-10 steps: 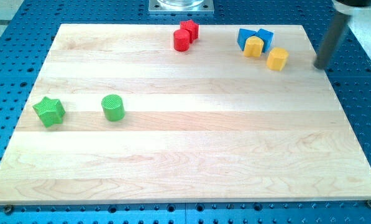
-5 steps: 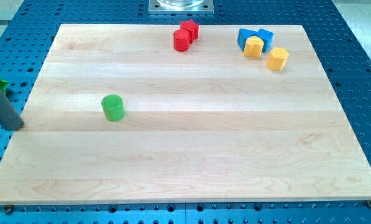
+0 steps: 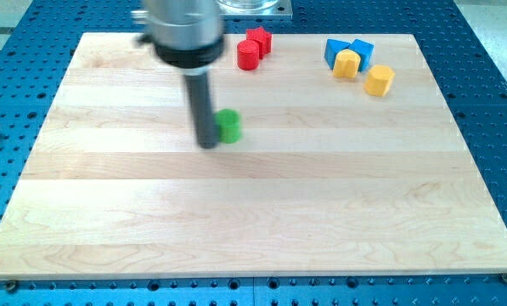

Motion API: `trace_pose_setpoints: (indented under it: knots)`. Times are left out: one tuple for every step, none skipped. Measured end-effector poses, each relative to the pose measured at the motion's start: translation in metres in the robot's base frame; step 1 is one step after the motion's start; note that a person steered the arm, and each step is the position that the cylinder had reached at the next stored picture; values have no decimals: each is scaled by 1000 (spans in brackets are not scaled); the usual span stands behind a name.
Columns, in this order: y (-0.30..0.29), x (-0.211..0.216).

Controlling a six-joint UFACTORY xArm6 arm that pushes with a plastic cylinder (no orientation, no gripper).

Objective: Put the green circle at the center of the board

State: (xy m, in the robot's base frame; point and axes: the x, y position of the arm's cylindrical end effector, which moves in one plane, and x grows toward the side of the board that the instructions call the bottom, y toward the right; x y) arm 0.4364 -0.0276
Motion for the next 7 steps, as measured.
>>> trace_pose_setpoints:
  knots:
    - [-58,30]
    - [-184,52]
    - [-128,-8]
    - [-34,-55]
    - [-8,-55]
    - [-2,-55]
    - [9,-55]
